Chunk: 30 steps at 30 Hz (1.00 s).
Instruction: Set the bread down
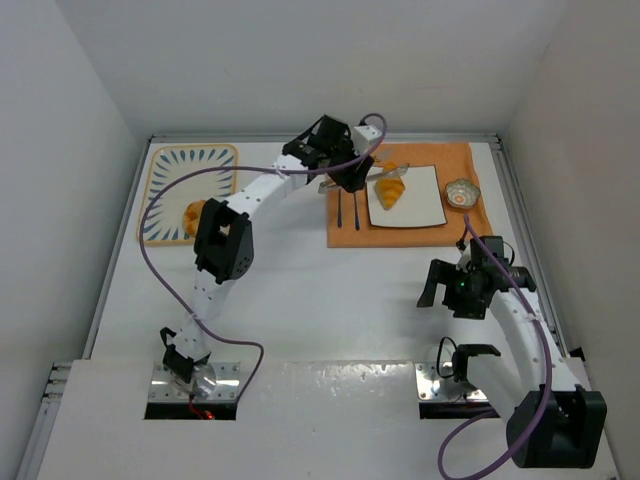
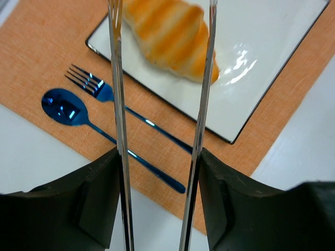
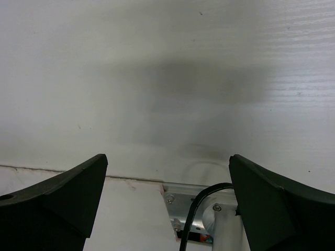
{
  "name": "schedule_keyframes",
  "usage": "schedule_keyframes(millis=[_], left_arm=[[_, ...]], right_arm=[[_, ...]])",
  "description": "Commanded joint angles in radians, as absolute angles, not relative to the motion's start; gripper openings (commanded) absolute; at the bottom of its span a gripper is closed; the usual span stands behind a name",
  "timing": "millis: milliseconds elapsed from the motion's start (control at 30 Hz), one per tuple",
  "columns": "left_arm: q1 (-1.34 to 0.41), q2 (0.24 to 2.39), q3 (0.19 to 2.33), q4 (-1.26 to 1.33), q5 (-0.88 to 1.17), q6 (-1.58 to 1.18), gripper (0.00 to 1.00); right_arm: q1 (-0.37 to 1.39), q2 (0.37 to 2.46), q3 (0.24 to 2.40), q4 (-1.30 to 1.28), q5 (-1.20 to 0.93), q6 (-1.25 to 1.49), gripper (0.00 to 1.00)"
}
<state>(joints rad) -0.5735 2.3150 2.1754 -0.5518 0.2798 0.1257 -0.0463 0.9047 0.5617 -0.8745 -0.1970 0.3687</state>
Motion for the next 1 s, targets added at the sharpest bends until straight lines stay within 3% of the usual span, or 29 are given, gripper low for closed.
schedule_keyframes(millis=[0, 267, 467, 633, 967], left_arm=[[-0.543, 2.214, 2.255, -0.52, 0.348, 0.06, 0.59], [-0.395, 2.041, 2.191, -0.67, 0.393, 0.078, 0.58], [-0.055, 1.703, 1.757, -0.753, 0.348, 0.133, 0.58], [0.106, 1.426, 1.398, -0.765, 0.278, 0.29, 0.6], [0.295, 1.394, 1.213, -0.732, 0.37, 0.29, 0.61]], right_arm=[[-0.054, 0.897, 0.591, -0.862, -0.225, 0.364, 1.0], [-0.052, 0.891, 0.615, -0.888, -0.259, 0.357, 1.0], [-0.048, 0.853, 0.559, -0.861, -0.301, 0.383, 1.0], [-0.037, 0.856, 0.537, -0.799, -0.342, 0.408, 1.0], [-0.009, 0.899, 0.585, -0.83, -0.334, 0.385, 1.0]])
